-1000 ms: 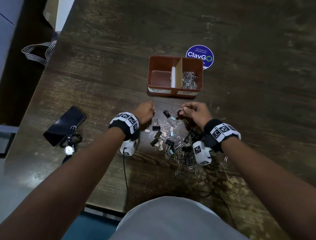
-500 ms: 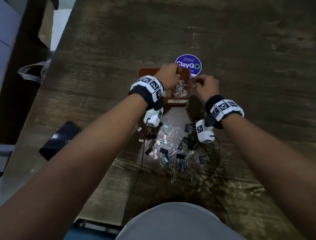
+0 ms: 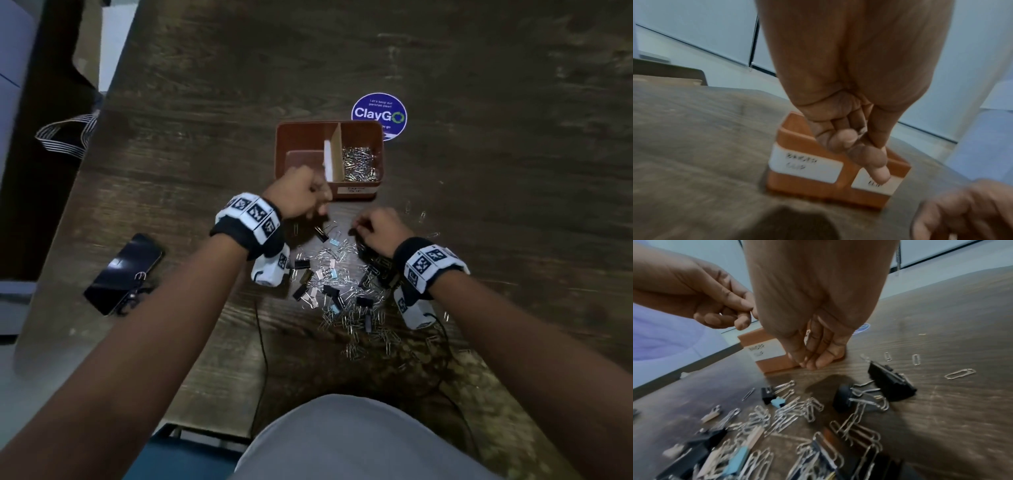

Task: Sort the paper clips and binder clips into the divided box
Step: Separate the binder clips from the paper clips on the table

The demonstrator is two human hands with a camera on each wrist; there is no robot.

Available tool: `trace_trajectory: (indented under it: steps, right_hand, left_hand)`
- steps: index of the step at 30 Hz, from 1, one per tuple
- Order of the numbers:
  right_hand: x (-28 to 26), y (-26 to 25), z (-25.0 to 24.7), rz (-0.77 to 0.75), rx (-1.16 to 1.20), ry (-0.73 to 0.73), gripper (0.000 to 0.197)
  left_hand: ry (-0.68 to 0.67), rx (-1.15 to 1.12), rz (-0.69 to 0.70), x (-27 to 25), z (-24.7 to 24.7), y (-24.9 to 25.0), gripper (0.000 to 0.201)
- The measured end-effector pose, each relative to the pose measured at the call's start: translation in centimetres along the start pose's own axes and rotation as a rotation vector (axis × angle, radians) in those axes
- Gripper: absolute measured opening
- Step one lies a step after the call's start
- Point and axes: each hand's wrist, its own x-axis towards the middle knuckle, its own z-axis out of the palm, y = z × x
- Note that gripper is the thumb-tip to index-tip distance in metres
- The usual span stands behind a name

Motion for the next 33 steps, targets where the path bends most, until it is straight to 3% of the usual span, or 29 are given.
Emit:
trace_trajectory:
  steps: [3,9,12,18,22,25,33]
  right_hand:
    - [0.8,-0.3,2.1,-0.055,-0.14,-0.053,0.02]
    - [2.4,-1.7,4.6,-0.131,-0.268,-0.006,0.029]
    - [2.9,-2.3,5.0,-0.11,-0.33,0.021,0.024]
    - [1.9,-1.1,5.2,0.005,-0.277,0.097,0.023]
    - [0.7,0.6,5.0,-0.076,-0.309,-0.011,0.02]
    - [0.3,1.2,4.8,-0.132,-0.327,-0.031,0.018]
    - [-1.2,1.7,6.9,-0.279,-0.473,-0.025,0.039]
  left_hand:
    - [-0.009,0.12,-0.047,-1.1,0.8,-3.8,0.012]
    - [0.019,0.293,-0.118,-2.1,2.7,-10.4,0.02]
    - [0.071,0.353,-0.016,-2.2,3.6,-10.7,0.026]
    - [0.071,0.425,0.02,-1.7,5.4,-10.0,0.027]
    - [0.083,0.531,0.022,-1.3,5.8,-10.2,0.04]
    - [0.069,0.578,0.014,-1.0,5.7,-10.2,0.028]
    - [0.053,0.648,-0.015,-1.0,5.9,-9.3,0.026]
